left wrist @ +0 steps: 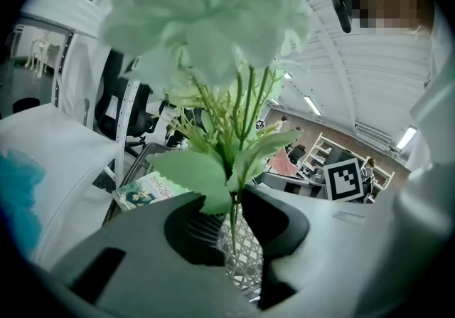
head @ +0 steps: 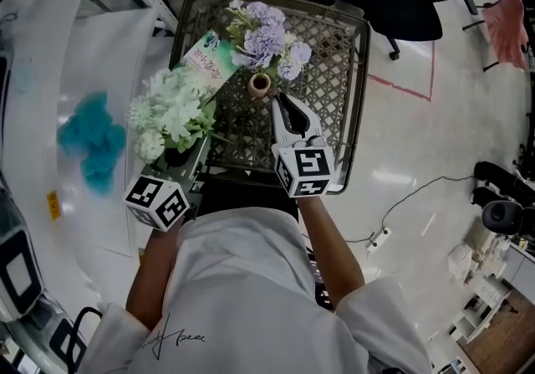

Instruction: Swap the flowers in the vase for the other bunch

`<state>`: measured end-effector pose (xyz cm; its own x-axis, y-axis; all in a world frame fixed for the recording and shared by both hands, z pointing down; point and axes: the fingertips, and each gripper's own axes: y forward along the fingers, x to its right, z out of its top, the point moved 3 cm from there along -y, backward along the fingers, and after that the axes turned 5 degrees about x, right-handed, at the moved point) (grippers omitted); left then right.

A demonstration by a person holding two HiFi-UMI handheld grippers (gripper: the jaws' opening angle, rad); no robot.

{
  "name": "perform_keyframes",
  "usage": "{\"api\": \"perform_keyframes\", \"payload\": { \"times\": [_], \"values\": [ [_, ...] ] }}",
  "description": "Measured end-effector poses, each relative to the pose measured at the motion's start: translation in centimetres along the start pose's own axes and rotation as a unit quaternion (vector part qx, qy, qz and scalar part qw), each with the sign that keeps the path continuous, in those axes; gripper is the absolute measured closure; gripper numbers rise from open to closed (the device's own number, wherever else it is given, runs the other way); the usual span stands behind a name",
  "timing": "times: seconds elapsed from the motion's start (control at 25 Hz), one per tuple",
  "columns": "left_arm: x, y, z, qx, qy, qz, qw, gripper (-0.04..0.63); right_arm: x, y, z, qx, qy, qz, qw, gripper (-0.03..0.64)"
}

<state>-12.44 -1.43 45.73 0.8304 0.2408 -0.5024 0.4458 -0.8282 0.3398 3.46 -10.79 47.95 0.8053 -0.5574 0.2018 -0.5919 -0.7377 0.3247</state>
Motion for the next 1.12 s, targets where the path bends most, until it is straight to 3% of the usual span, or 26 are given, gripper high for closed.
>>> {"api": "perform_keyframes", "payload": {
  "times": [0.36, 1.12],
  "values": [
    [1.4, 0.8, 0.2, -0.004, 0.013, -0.028, 0.9995, 0.523, -0.6, -2.2, 0.7, 0.002, -0.009, 0.03, 0.999, 0.611],
    [3.5, 0.5, 1.1, -0.012, 0.03, -0.075, 0.9967, 0.523, -1.1, -6.3, 3.1, 0.009, 0.055, 0.102, 0.993, 0.612]
  ]
}}
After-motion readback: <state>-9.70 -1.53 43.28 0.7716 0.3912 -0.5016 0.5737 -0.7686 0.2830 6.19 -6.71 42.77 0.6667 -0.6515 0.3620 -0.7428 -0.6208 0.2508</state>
